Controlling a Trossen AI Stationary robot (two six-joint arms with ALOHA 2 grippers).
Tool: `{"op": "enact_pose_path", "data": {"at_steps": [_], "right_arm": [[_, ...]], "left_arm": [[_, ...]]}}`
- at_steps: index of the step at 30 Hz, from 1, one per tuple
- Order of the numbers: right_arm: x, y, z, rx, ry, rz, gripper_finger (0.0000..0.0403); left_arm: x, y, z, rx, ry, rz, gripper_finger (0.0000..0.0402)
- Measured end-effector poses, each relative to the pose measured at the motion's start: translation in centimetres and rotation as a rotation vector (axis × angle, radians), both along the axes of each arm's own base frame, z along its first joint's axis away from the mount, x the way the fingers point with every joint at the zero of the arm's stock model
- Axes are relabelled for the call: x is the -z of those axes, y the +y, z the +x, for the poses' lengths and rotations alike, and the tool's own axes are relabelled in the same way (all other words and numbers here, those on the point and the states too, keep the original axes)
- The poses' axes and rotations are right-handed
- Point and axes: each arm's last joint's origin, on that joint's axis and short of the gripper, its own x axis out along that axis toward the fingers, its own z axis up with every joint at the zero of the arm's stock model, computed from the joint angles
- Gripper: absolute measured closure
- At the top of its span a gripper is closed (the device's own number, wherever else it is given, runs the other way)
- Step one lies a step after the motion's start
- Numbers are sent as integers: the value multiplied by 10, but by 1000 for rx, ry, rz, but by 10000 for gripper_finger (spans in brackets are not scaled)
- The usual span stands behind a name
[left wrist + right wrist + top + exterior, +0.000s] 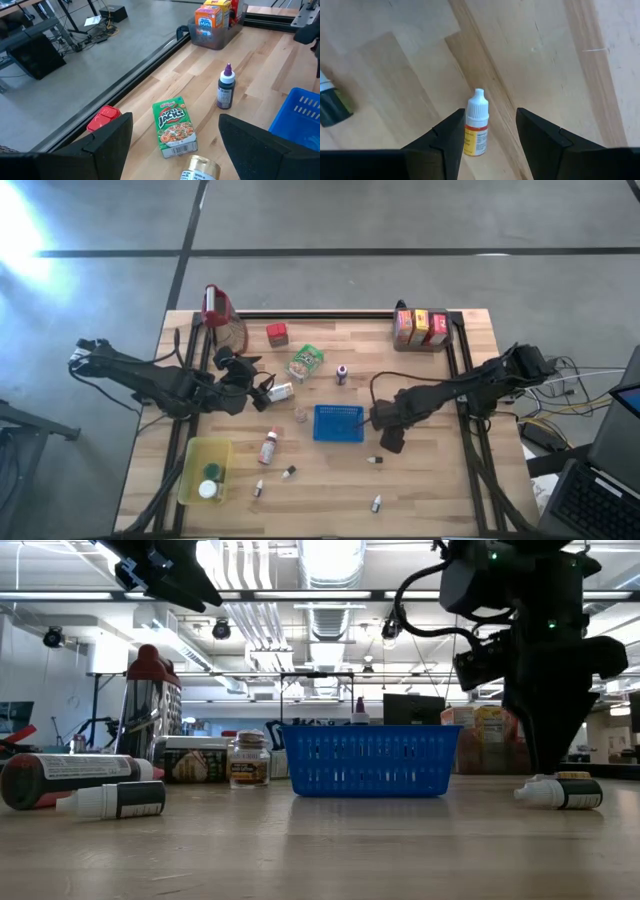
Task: Pick & Place Kitchen Items
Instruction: Put the small yellow food coloring bottle into the blue bin
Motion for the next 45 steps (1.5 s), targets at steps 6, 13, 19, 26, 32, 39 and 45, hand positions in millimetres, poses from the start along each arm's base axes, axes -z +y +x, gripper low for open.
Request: {"op": "enact_pose_path", "data": {"at_steps": [6, 13, 19, 26, 32, 39, 45], "right_arm": [[3, -3, 3, 1, 2, 3, 232], [5, -2, 4, 5, -5, 33, 232], [17, -1, 6, 5, 39, 56, 220], [25, -1, 8, 0, 62, 39, 234], [20, -2, 6, -1, 44, 40, 273], [14, -1, 6, -16, 5, 49, 326], [-2, -2, 2, -26, -48, 61, 348]], "left_arm": [[0, 0, 0, 0, 0, 0, 101], [0, 0, 0, 0, 0, 0, 101], [0, 0, 0, 0, 0, 0, 101], [0, 0, 0, 0, 3, 1, 101], [0, 0, -1, 24, 58, 59, 101], [0, 1, -1, 114, 227, 234, 101], [0, 1, 0, 103, 205, 214, 101]]}}
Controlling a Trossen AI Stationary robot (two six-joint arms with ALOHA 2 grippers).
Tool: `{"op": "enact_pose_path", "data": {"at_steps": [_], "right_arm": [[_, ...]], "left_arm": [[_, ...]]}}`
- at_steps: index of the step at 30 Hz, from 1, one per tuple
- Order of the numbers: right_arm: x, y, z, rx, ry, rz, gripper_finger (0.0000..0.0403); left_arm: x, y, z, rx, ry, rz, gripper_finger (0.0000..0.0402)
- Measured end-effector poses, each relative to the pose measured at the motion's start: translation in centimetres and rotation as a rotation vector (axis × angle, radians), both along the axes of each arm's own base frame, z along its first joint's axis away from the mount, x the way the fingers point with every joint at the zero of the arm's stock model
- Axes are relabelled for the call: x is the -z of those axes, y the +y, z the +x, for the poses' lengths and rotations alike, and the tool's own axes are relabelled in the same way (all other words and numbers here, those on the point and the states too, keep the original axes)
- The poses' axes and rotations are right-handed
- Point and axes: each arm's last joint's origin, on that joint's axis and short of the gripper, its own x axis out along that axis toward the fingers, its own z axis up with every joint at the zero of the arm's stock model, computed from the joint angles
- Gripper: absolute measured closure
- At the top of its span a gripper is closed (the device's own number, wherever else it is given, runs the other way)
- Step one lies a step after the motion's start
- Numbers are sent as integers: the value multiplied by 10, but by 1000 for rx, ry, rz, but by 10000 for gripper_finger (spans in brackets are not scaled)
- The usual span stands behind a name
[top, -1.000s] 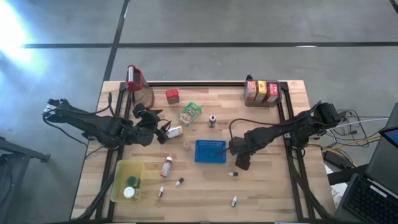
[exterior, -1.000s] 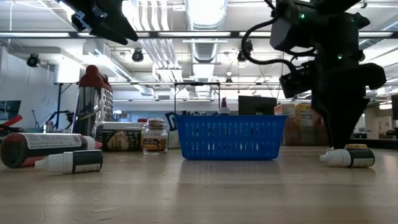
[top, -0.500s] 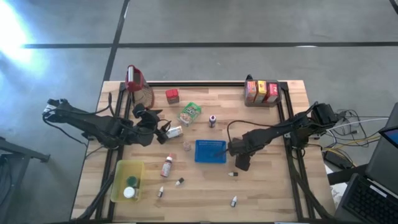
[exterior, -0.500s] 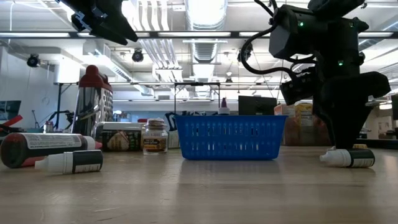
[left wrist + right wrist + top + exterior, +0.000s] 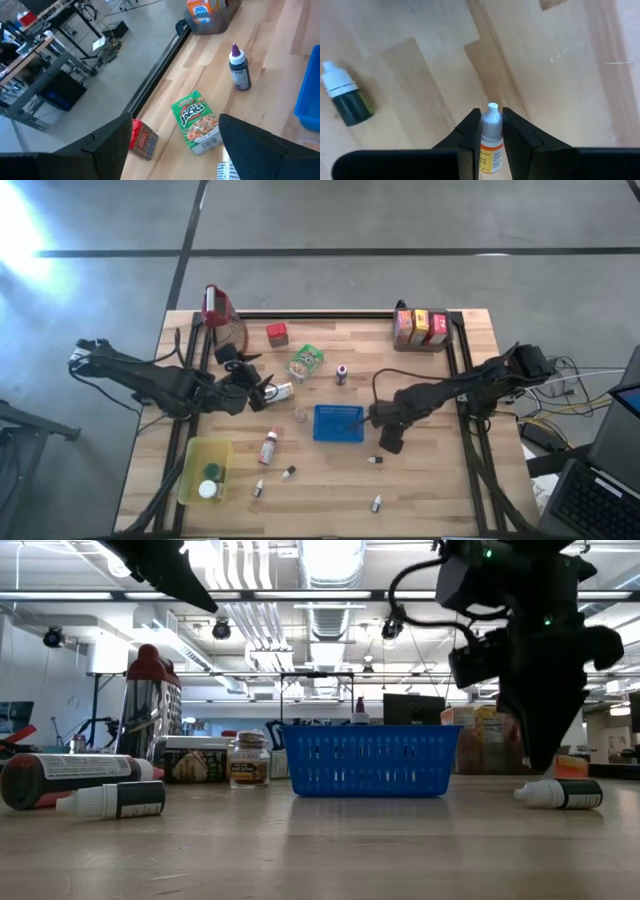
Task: Pick & Place Kitchen Items
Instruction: Put the small yellow food coloring bottle into the blue bin
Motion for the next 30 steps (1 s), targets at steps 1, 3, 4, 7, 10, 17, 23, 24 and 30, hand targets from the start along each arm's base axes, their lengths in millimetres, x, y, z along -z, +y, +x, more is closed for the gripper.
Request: {"op": "enact_pose_path", "data": {"at_steps": [1, 3, 4, 7, 10, 17, 23, 24, 30], "right_arm": [[-3, 0, -1, 0, -12, 3, 347], [-10, -1, -4, -1, -30, 6, 340], [-14, 0, -5, -2, -42, 8, 337], [-28, 0, -10, -7, -103, 19, 337], [-44, 2, -17, -16, -184, 0, 345], [-87, 4, -30, -18, -493, -116, 345], [-115, 10, -29, -126, -789, -202, 343], [-118, 12, -27, -153, -832, -215, 344], [-126, 17, -14, -278, -1092, -329, 348]], "left_arm": [[0, 0, 0, -3, -7, -6, 101], [0, 0, 0, -19, -33, -33, 101], [0, 0, 0, -31, -53, -52, 101], [1, 0, 1, -61, -104, -102, 101], [0, -1, 2, -82, -156, -143, 101], [1, -1, 4, -137, -246, -232, 101], [9, -2, 12, -167, -229, -221, 101], [10, -2, 13, -181, -237, -222, 101], [21, -4, 23, -257, -277, -230, 101]]}}
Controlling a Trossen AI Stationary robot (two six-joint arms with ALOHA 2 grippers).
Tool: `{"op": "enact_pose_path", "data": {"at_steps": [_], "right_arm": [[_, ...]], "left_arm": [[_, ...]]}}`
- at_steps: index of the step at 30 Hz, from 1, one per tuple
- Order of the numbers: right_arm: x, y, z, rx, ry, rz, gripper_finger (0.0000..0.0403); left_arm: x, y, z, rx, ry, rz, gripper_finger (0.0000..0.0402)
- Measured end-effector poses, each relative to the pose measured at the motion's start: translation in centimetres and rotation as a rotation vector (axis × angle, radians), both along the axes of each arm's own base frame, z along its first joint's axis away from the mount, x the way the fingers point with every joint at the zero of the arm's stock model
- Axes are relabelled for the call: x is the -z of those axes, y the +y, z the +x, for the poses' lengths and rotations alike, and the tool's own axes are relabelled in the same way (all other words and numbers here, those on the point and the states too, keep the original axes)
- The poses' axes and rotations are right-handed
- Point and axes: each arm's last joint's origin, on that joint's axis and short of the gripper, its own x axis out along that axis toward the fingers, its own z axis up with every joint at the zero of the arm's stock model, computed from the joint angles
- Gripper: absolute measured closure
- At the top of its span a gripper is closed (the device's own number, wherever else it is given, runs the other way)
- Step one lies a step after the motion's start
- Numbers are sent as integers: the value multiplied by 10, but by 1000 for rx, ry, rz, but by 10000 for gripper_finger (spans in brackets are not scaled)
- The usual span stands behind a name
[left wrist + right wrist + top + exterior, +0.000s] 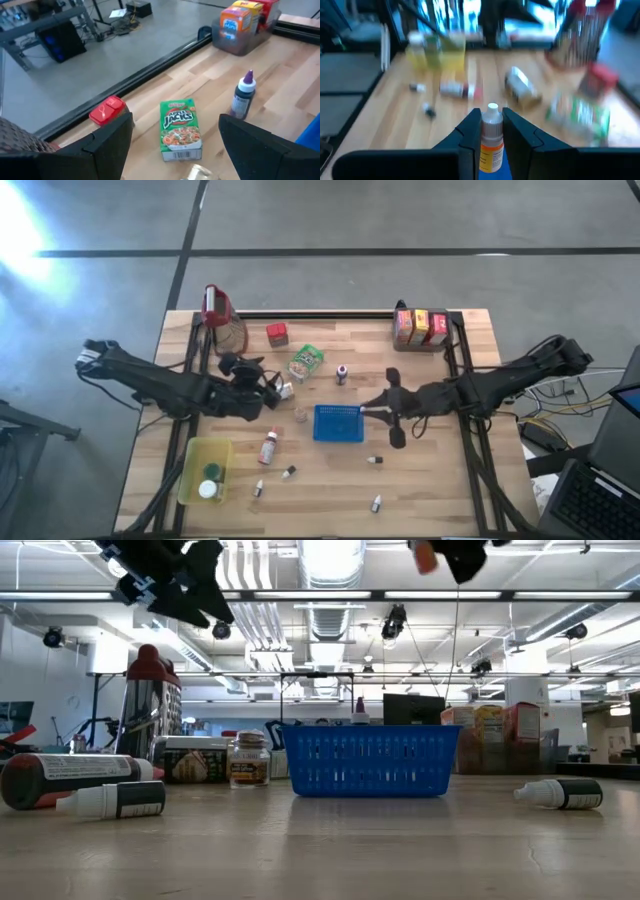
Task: Pick & Place Kitchen Items
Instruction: Put the small yellow food coloring bottle into the blue bin
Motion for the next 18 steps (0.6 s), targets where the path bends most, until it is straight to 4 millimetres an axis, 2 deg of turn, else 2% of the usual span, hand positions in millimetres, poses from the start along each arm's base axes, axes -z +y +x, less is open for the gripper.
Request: {"op": "enact_pose_path", "data": {"at_steps": [6, 11, 14, 18], "right_arm": [[2, 4, 10, -37, -146, -80, 344], [13, 6, 16, -68, -181, -92, 347], [15, 8, 20, -91, -225, -76, 346], [19, 10, 26, -98, -262, -68, 346]], "left_arm": [[16, -3, 12, -31, 7, -43, 101], [25, -8, 30, -6, 6, -26, 101], [25, -15, 52, 89, -18, 56, 101], [24, -25, 80, 350, -92, 153, 101]]}}
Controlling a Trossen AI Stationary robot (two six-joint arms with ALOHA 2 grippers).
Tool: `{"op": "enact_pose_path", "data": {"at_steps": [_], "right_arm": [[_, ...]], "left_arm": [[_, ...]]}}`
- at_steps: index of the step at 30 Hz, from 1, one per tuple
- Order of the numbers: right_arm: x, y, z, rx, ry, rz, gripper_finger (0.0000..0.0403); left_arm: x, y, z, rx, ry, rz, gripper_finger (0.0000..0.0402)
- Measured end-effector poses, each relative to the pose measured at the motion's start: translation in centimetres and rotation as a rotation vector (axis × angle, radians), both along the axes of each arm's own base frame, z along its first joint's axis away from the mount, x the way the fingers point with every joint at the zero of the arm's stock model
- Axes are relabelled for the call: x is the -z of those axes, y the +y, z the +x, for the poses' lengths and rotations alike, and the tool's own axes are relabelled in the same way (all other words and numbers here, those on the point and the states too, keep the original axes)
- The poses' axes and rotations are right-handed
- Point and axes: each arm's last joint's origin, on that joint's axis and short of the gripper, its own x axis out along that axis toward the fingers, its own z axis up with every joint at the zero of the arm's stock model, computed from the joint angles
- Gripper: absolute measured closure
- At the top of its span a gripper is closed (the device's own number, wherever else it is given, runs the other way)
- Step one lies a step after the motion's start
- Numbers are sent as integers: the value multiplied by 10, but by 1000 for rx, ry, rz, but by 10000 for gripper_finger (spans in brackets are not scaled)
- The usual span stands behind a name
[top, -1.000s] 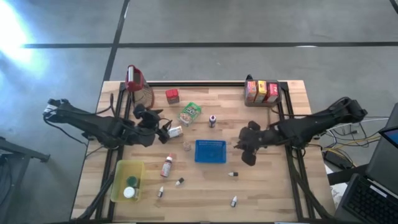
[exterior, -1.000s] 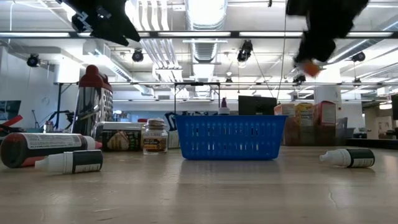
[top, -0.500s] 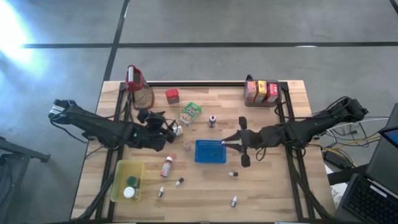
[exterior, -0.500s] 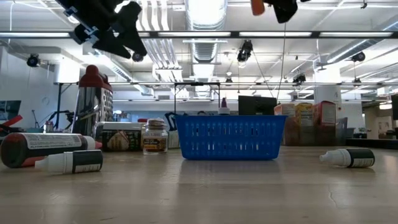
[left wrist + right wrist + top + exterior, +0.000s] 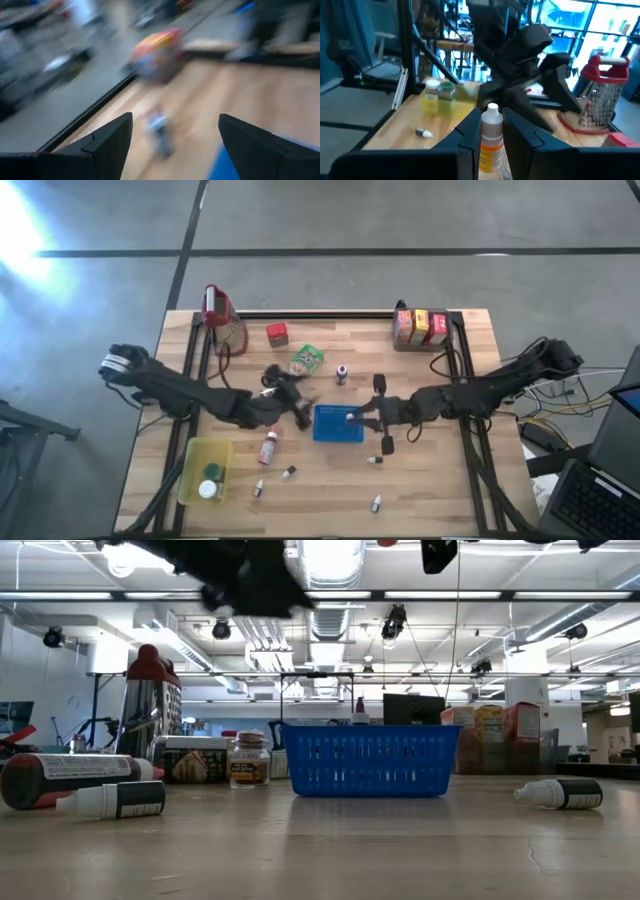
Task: Pick & Place Kitchen Items
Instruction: Put the small yellow food coloring bottle into the blue bin
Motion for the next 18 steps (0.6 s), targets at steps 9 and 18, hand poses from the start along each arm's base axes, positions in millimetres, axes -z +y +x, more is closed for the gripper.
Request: {"op": "enact_pose_path", "data": {"at_steps": [9, 18], "right_arm": [[7, 7, 13, -50, -50, -10, 346], [4, 7, 15, -47, -64, -29, 349]], "left_arm": [[1, -7, 23, 424, -161, 116, 101], [0, -9, 21, 583, -153, 64, 101]]}}
